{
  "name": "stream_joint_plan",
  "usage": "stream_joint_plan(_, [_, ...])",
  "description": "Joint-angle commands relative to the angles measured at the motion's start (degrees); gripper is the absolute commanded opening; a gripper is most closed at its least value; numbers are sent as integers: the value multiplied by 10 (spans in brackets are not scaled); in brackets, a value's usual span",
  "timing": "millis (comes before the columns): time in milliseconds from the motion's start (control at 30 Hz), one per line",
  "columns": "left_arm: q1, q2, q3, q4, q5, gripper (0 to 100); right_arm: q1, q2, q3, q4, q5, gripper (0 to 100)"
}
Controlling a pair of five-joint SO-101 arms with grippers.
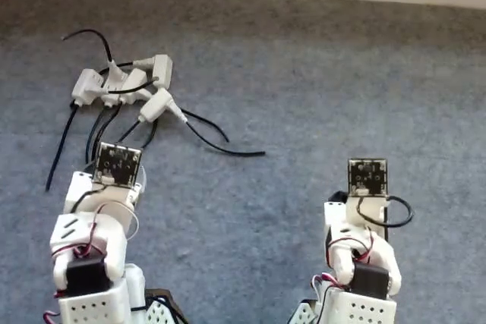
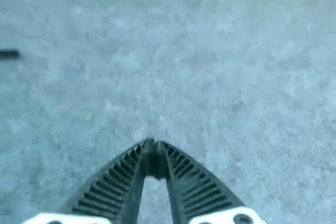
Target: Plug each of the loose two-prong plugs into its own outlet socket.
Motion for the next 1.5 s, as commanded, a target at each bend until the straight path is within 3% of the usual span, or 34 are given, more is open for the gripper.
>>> stream_joint_plan(0, [-5, -15, 43, -14, 7, 220, -3, -9, 58, -39, -12, 6])
stream_joint_plan(167, [0, -14, 90, -14, 98, 220, -34, -9, 72, -37, -17, 6])
stream_joint_plan(300, [19, -8, 116, -22, 123, 220, -71, -9, 95, -37, -17, 6])
stream_joint_plan(600, [131, -8, 116, 57, 121, 220, -85, -9, 95, 29, -13, 6])
stream_joint_plan(867, [131, -12, 116, 131, 120, 220, -85, -9, 95, 36, -13, 6])
stream_joint_plan(1467, [131, -9, 116, 134, 120, 220, -85, -9, 95, 36, -13, 6])
